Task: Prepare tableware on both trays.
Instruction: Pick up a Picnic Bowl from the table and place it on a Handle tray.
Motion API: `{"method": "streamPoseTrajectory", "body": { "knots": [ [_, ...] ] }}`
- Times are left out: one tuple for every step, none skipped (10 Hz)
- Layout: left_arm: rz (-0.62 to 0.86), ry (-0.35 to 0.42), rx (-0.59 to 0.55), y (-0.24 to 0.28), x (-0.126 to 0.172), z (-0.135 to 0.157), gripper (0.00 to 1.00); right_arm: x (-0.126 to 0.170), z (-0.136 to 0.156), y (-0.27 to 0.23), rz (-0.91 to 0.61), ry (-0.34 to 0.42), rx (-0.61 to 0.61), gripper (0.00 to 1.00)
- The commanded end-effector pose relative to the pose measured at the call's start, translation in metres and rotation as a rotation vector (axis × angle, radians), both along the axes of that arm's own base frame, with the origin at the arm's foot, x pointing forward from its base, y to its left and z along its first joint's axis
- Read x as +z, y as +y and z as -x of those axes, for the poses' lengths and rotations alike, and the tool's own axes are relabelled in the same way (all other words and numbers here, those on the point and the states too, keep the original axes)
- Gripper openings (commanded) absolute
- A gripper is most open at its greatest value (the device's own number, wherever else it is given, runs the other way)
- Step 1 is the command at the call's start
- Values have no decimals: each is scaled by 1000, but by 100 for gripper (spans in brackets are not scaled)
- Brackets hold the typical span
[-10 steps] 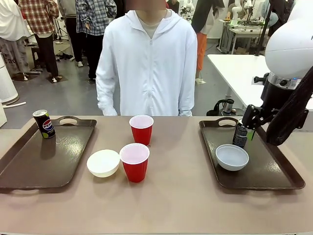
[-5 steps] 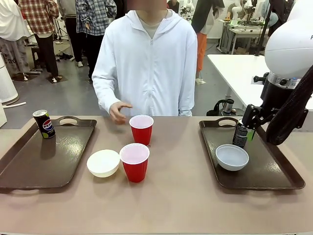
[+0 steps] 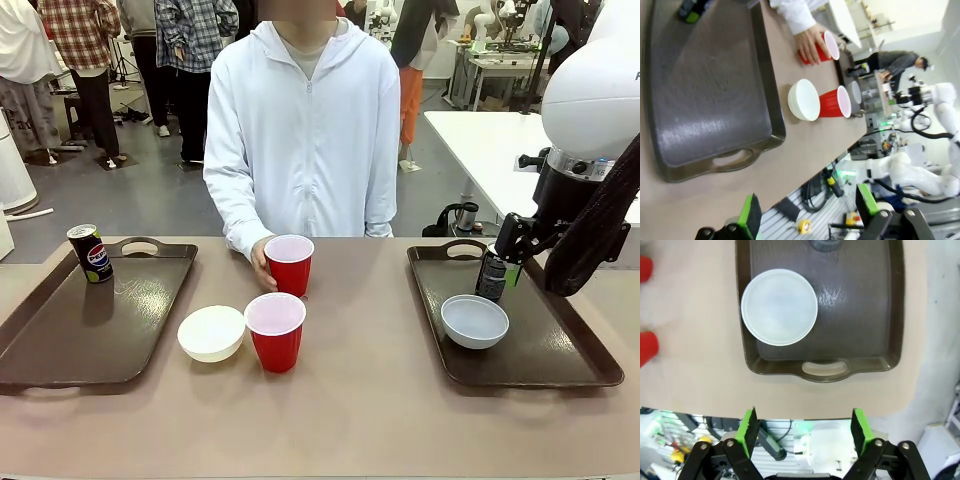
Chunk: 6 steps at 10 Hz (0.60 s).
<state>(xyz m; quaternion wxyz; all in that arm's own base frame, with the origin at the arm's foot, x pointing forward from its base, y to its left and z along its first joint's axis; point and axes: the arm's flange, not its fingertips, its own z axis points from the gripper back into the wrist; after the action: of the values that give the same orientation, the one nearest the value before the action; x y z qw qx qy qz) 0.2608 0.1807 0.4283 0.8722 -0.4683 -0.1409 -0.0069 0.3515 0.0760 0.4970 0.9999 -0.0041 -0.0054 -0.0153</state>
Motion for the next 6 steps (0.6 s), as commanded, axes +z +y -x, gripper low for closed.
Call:
{"method": "streamPoseTrajectory", "body": {
  "knots": [
    [-197, -49, 15, -52, 50, 5, 100, 7, 4, -35, -161, 28, 2, 95],
    [-286, -56, -4, -81, 77, 2, 100, 7, 2, -69, -280, 42, -17, 95],
    [-351, -53, -45, -113, 95, 5, 100, 4, 1, -106, -381, 33, -37, 95],
    [-434, -62, -81, -150, 106, 9, 100, 1, 0, -143, -465, 17, -69, 95],
    [-514, -53, -122, -189, 116, 6, 100, 0, 1, -178, -536, -8, -89, 95],
    [-572, -33, -150, -214, 121, -1, 100, -1, 8, -199, -583, -33, -108, 95]
  ]
}}
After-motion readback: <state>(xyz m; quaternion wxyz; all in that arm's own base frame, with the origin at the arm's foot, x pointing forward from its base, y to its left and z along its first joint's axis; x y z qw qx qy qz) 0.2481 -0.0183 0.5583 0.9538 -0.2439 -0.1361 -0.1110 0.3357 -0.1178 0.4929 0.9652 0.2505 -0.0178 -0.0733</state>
